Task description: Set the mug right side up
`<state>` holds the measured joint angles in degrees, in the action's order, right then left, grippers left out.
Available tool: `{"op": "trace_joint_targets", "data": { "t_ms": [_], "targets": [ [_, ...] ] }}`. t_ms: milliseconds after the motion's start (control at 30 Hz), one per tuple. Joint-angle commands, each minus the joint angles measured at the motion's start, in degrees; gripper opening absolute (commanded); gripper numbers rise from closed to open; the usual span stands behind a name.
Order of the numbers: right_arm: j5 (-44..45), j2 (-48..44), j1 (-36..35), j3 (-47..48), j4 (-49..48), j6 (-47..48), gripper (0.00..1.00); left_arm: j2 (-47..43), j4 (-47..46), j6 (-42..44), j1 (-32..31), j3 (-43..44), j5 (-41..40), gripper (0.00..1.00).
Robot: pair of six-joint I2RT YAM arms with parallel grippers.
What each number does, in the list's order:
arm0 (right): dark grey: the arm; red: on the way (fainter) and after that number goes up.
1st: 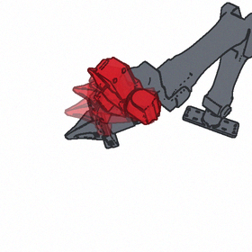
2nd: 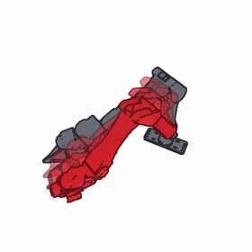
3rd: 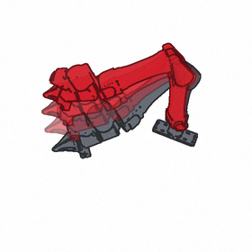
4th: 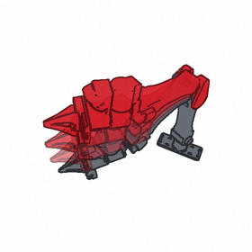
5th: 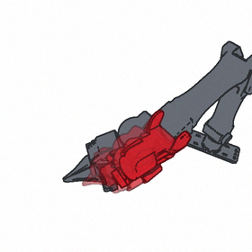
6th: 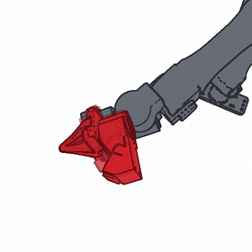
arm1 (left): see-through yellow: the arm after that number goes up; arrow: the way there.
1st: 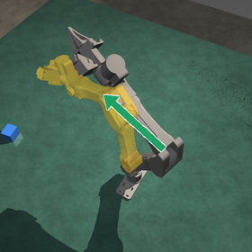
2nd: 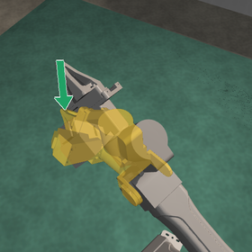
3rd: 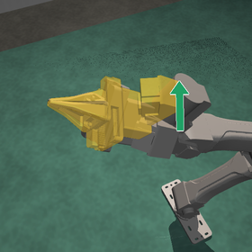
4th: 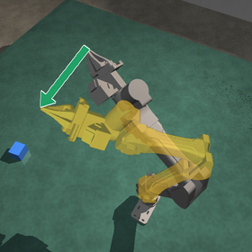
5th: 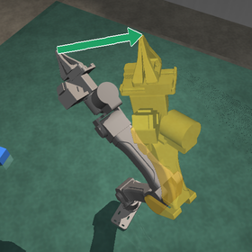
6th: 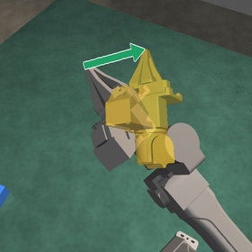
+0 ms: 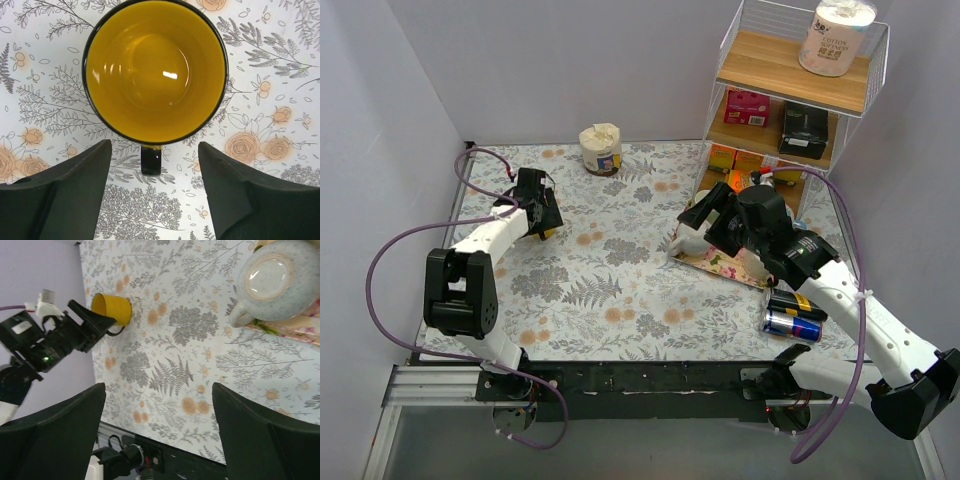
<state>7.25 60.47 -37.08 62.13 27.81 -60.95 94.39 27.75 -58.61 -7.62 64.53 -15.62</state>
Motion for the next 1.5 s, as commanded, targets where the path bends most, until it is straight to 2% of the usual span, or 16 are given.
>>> {"op": "trace_joint_targets", "data": {
  "t_ms": [0, 33, 67, 167, 367, 567, 733, 967, 1100, 1200, 1300, 1467],
  "targets": [
    [3.91, -0.44, 0.34, 5.00, 4.77, 3.46, 0.97, -5.88, 2.73, -2.46, 0.23, 2.17, -0.55, 0.70],
    [4.44, 0.00, 0.34, 5.80, 6.10, 3.90, 0.98, -5.97, 4.32, -3.17, 0.23, 3.22, -0.47, 0.73],
    [4.88, 1.05, 0.34, 6.59, 7.24, 5.21, 0.98, -6.67, 6.77, -4.13, 0.23, 4.71, -0.82, 0.82],
    [6.20, 1.85, 0.34, 7.57, 9.45, 7.76, 0.99, -9.65, 9.51, -4.85, 0.23, 5.16, -3.88, 0.98],
    [11.47, 1.32, 0.96, 5.72, 10.60, 12.77, 0.98, -15.63, 11.80, -4.94, 0.23, 6.92, -2.49, 0.98],
    [11.56, 1.84, 2.80, 6.69, 10.94, 29.91, 0.98, -18.01, 15.85, -7.22, 0.23, 7.01, -2.40, 0.98],
    [15.26, 2.02, 6.40, 4.94, 16.40, 40.26, 0.98, -22.39, 11.73, -7.83, 0.23, 4.03, 2.51, 0.98],
    [9.29, -2.37, 16.24, -6.31, 7.79, 56.43, 0.98, -27.14, 4.61, -6.00, 0.23, 1.65, 7.60, 0.98],
    [4.56, -2.46, 23.43, -9.48, 6.81, 63.12, 0.98, -28.73, 1.79, -5.46, 0.23, 0.68, 9.99, 0.98],
    [2.87, -1.06, 28.44, -11.67, 8.83, 65.59, 0.98, -29.17, 1.35, -6.95, 0.23, 0.77, 9.90, 0.98],
    [-1.33, -0.70, 31.88, -14.84, 6.56, 67.45, 0.97, -29.18, 0.73, -7.04, 0.23, 0.51, 11.92, 0.98],
    [-6.72, 2.72, 33.56, -16.51, 3.56, 66.84, 0.95, -29.09, 0.20, -8.36, 0.23, -0.28, 13.07, 0.98]
  ]
}}
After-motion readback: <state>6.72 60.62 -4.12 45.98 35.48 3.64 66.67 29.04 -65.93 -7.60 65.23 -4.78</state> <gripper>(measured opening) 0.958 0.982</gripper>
